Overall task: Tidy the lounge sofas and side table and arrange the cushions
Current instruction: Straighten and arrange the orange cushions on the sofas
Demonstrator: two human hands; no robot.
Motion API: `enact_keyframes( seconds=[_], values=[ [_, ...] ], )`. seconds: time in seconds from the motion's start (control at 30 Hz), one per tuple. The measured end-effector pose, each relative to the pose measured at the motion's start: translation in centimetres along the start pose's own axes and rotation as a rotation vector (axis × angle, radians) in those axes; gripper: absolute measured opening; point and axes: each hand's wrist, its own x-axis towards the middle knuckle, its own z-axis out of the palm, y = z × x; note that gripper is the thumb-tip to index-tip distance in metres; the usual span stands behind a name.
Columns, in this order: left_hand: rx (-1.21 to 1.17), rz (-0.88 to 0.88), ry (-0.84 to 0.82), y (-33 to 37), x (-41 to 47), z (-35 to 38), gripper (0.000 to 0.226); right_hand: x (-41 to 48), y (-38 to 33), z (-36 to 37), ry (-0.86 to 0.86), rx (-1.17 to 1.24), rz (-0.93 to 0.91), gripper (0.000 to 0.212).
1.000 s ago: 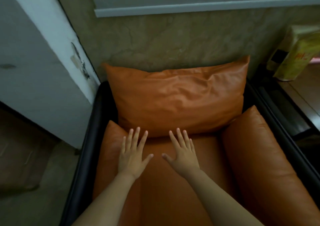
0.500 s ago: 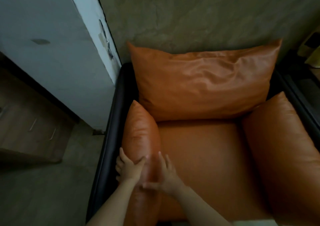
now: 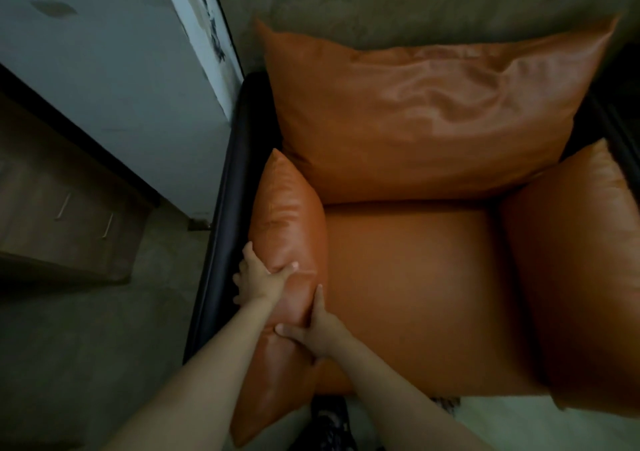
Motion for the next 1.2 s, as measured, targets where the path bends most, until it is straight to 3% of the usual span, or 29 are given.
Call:
enact_keyframes(
  seconds=[0.1, 0.2, 0.27, 0.4, 0.5, 0.63, 0.8, 1.03, 1.2],
  values=[
    [0.116, 0.041, 0.096, 1.6, -1.6, 1.0, 0.11, -0.3, 0.8, -0.7, 0.059, -0.01, -0.015, 0.121],
    [0.263, 0.294, 0.127, 4.7, -3.1, 3.3, 0.113, -0.5, 1.6, -3.0, 0.201, -0.02, -0.066, 0.101],
    [0.265, 0.368, 0.064, 6.7, -3.9, 5.2, 0.107, -1.0, 2.3, -6.0, 0.286, -0.054, -0.048, 0.091],
    [0.169, 0.303, -0.121, 9.7, -6.2, 9.9, 0.093, -4.3, 6.5, -14.8, 0.6, -0.123, 0.052, 0.084],
    [0.066, 0.256, -0.32, 11.5, -9.7, 14.5, 0.089, -8.2, 11.3, -20.8, 0.889, -0.253, 0.123, 0.086],
    [-0.011, 0.252, -0.548, 14.4, -16.3, 21.2, 0.091, -13.1, 18.8, -25.9, 1.093, -0.286, 0.208, 0.088],
    [-0.009, 0.26, -0.872, 16.5, -24.6, 28.8, 0.091, -17.4, 26.9, -29.0, 1.109, -0.204, 0.301, 0.095],
    [-0.069, -0.052, -0.861, 17.8, -31.3, 33.9, 0.088, -18.6, 32.3, -30.4, 1.044, -0.095, 0.373, 0.11],
    [-0.252, -0.066, -0.783, 18.1, -31.7, 34.8, 0.081, -17.6, 33.0, -30.6, 1.126, -0.151, 0.321, 0.105]
  ],
)
